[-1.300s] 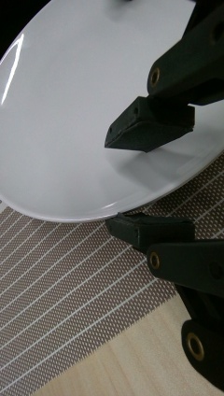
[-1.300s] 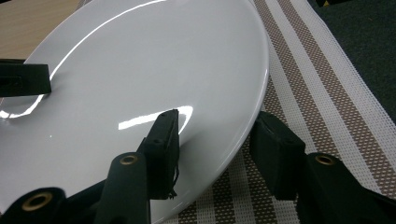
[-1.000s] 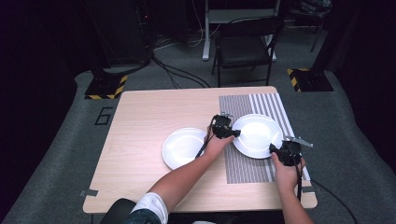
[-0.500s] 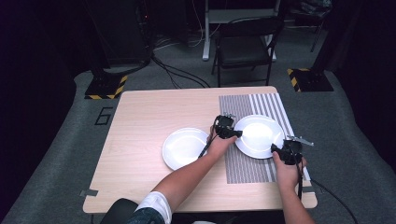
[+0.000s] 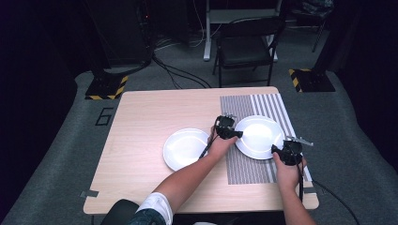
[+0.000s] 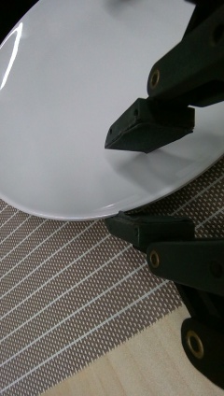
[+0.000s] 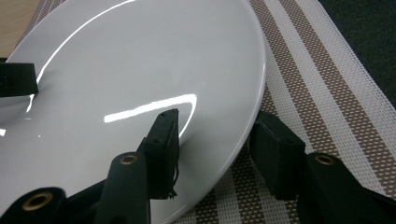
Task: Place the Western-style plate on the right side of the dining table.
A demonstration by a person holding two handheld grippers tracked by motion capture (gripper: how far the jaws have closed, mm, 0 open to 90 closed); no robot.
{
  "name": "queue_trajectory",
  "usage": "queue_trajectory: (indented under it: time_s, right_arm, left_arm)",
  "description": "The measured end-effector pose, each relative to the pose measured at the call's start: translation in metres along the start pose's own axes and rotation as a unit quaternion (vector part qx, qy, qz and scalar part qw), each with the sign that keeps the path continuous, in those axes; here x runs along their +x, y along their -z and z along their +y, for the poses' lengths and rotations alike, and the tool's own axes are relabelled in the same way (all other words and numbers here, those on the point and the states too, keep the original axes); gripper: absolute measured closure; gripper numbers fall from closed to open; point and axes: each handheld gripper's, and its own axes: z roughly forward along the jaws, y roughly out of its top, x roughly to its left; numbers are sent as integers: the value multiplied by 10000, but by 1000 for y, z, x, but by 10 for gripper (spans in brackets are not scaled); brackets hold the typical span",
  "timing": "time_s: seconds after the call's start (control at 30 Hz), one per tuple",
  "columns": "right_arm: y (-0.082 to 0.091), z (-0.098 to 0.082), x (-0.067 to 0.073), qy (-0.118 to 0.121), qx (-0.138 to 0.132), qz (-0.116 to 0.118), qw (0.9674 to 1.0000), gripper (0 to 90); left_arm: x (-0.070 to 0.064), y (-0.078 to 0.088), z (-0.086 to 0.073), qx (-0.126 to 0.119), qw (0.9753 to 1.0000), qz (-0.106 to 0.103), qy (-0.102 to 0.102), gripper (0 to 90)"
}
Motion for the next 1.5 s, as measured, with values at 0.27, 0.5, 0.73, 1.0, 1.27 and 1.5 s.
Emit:
queue_trajectory:
  time_s: [0.27,0.5,0.73,1.0,1.27,1.5]
  right_arm:
    - [-4,-1,0,51,96,-83,9999,525]
    - [-4,0,-1,27,126,-71,9999,521]
    - [-6,0,0,32,94,-167,9998,514]
    - [-4,-1,3,388,-12,-372,9986,527]
    - [-3,0,3,366,12,-297,9989,517]
    - [8,0,2,430,-123,-272,9986,504]
  left_arm:
    - [-1,-3,-1,38,9999,112,-26,570]
    - [-2,-4,-1,72,9998,176,-101,566]
    - [-4,-4,-1,90,9996,217,-129,564]
    - [-9,-3,0,134,9975,496,-494,557]
    - [-7,-2,1,157,9984,398,-376,554]
    - [-8,11,6,17,9988,250,-428,533]
